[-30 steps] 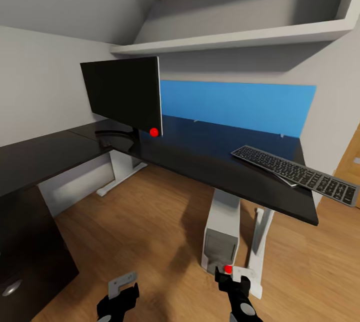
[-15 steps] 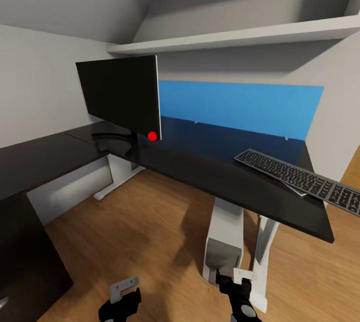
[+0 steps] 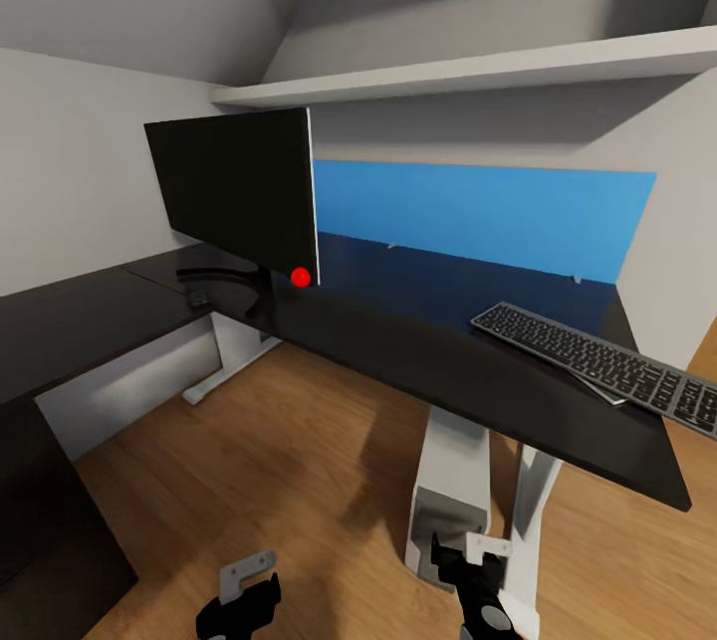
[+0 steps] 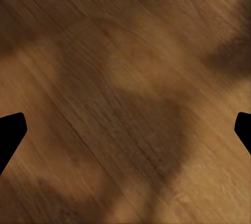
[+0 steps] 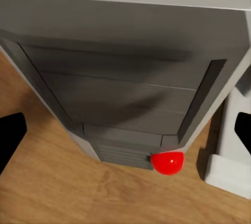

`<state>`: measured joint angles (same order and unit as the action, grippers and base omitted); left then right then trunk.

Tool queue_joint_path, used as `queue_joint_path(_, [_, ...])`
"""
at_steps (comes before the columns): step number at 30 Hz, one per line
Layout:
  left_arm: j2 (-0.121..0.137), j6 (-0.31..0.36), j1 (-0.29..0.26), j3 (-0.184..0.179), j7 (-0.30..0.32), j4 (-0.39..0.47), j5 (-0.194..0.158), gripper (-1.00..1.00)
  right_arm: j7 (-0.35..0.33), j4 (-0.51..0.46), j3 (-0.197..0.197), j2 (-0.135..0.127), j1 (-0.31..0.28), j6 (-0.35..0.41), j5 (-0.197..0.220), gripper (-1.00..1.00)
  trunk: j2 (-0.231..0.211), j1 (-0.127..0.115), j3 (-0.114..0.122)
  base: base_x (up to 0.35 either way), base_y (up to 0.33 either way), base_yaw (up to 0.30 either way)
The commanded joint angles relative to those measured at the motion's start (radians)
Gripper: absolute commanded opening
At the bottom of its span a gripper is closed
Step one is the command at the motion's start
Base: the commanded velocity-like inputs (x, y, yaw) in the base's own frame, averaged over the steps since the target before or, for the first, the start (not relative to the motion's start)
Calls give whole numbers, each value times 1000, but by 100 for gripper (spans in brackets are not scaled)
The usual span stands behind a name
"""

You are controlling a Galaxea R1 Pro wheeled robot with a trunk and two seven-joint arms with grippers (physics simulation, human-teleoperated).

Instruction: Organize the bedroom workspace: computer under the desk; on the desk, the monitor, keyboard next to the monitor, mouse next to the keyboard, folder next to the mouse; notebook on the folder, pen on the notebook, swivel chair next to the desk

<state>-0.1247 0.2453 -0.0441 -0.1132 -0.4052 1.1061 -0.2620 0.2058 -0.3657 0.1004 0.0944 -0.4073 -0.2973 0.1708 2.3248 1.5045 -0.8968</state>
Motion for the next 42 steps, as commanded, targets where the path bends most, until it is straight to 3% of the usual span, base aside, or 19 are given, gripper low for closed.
queue_joint_path(1, [0, 3, 0, -2, -7, 1, -8, 100, 6, 1, 9, -1, -1, -4, 10, 100, 0, 0, -1, 6, 0, 0])
queue_joint_path(24, [2, 3, 0, -2, -9, 1, -9, 100, 7, 1, 9, -2, -1, -9, 10, 100, 0, 0, -1, 66, 0, 0])
queue_joint_path(42, [2, 2, 0, -2, -8, 1, -9, 100, 7, -5, 7, -2, -1, -11, 12, 100, 0, 0, -1, 222, 0, 0])
